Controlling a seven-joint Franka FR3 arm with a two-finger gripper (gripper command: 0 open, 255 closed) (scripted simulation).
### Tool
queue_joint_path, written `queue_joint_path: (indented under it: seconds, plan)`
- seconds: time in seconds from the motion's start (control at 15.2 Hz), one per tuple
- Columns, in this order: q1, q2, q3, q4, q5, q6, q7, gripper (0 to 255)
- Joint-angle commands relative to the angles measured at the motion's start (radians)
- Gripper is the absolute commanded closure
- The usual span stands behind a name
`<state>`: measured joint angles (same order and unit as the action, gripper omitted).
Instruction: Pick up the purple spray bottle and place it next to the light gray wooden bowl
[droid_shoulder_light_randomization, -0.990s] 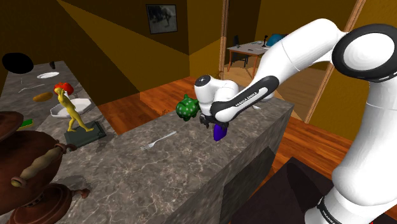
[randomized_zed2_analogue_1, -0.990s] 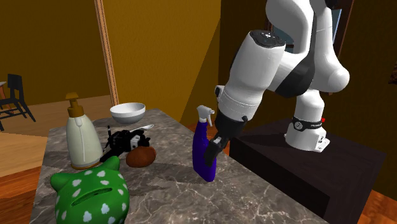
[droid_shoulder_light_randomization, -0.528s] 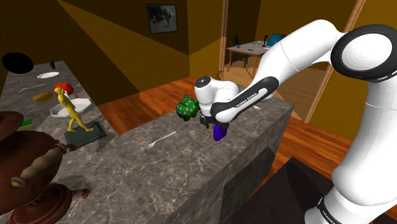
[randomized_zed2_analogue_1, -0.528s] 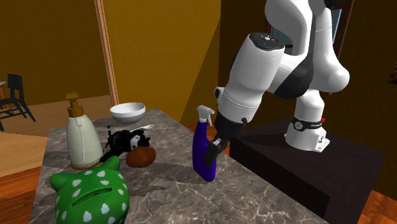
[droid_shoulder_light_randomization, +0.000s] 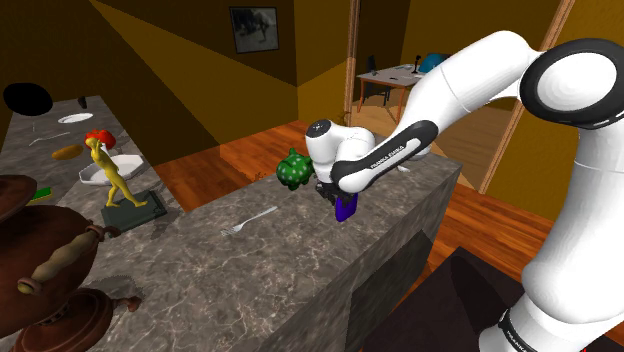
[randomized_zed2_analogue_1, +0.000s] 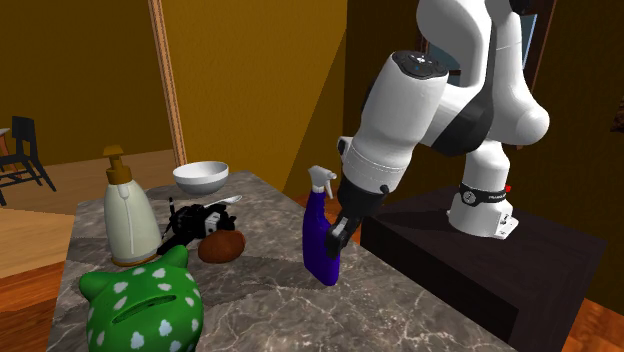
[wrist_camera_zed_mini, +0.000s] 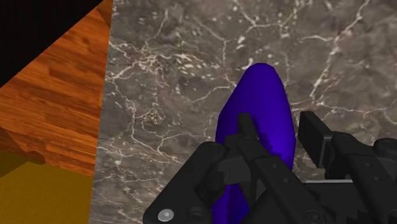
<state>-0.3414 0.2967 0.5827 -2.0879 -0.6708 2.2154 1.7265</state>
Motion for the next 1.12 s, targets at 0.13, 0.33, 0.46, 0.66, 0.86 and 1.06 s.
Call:
queue_joint_path:
  seconds: [0.13,0.33,0.46,0.66,0.86,1.06]
  plan:
    - [-0.004,-0.010,0.003,0.001,0.010,-0.007,-0.010,255]
    - [-0.011,-0.039,0.014,0.007,0.041,-0.030,-0.037,255]
    - [-0.016,-0.057,0.020,0.013,0.060,-0.046,-0.056,255]
    - [-0.022,-0.084,0.028,0.023,0.089,-0.071,-0.083,255]
    - [-0.027,-0.109,0.035,0.035,0.116,-0.096,-0.109,255]
    - [-0.032,-0.133,0.041,0.049,0.141,-0.123,-0.134,255]
